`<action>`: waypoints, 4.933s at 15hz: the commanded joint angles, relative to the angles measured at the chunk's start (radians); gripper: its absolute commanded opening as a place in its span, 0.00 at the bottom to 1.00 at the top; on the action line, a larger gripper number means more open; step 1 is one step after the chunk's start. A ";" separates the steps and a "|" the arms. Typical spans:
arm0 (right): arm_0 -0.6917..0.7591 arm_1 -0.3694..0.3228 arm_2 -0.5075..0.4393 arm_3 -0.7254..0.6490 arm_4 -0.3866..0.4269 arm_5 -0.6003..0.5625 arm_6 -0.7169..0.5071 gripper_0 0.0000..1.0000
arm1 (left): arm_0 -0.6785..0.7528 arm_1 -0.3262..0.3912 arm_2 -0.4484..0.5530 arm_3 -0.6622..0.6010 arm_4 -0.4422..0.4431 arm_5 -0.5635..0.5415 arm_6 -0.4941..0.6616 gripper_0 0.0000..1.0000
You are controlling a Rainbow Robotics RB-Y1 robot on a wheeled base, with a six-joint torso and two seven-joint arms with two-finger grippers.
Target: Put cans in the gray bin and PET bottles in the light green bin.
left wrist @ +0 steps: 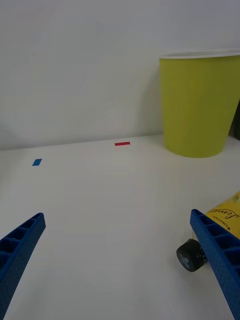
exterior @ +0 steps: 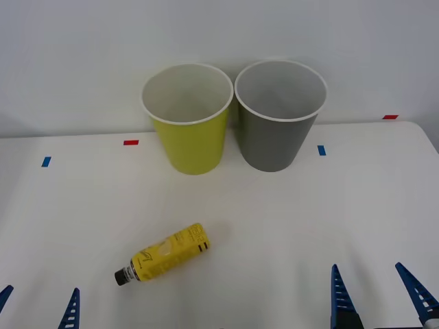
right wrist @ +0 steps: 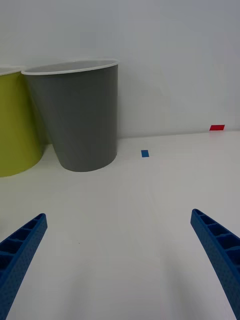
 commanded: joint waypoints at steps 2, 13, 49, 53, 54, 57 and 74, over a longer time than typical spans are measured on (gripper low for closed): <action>0.000 0.000 0.000 0.000 0.000 0.000 0.000 1.00 | 0.000 0.000 0.000 0.000 0.000 0.000 0.000 1.00; 0.000 0.000 0.000 0.000 0.000 0.000 0.000 1.00 | 0.000 0.000 0.000 0.000 0.000 0.000 0.000 1.00; 0.000 0.000 0.000 0.000 0.000 0.000 0.000 1.00 | 0.000 0.000 0.000 0.000 0.000 0.000 0.000 1.00; 0.000 0.000 0.000 0.000 0.000 0.000 0.000 1.00 | 0.000 0.000 0.000 0.000 0.000 0.000 0.000 1.00; 0.000 0.000 0.000 0.000 0.000 0.000 0.000 1.00 | -0.020 -0.011 -0.008 0.038 0.000 0.018 0.000 1.00; 0.000 0.000 0.000 0.000 0.000 0.000 0.000 1.00 | -0.026 -0.002 0.017 0.051 -0.012 0.018 -0.002 1.00; 0.000 0.000 0.000 0.000 0.000 0.000 0.000 1.00 | -0.161 0.448 0.026 -0.014 0.005 0.146 -0.015 1.00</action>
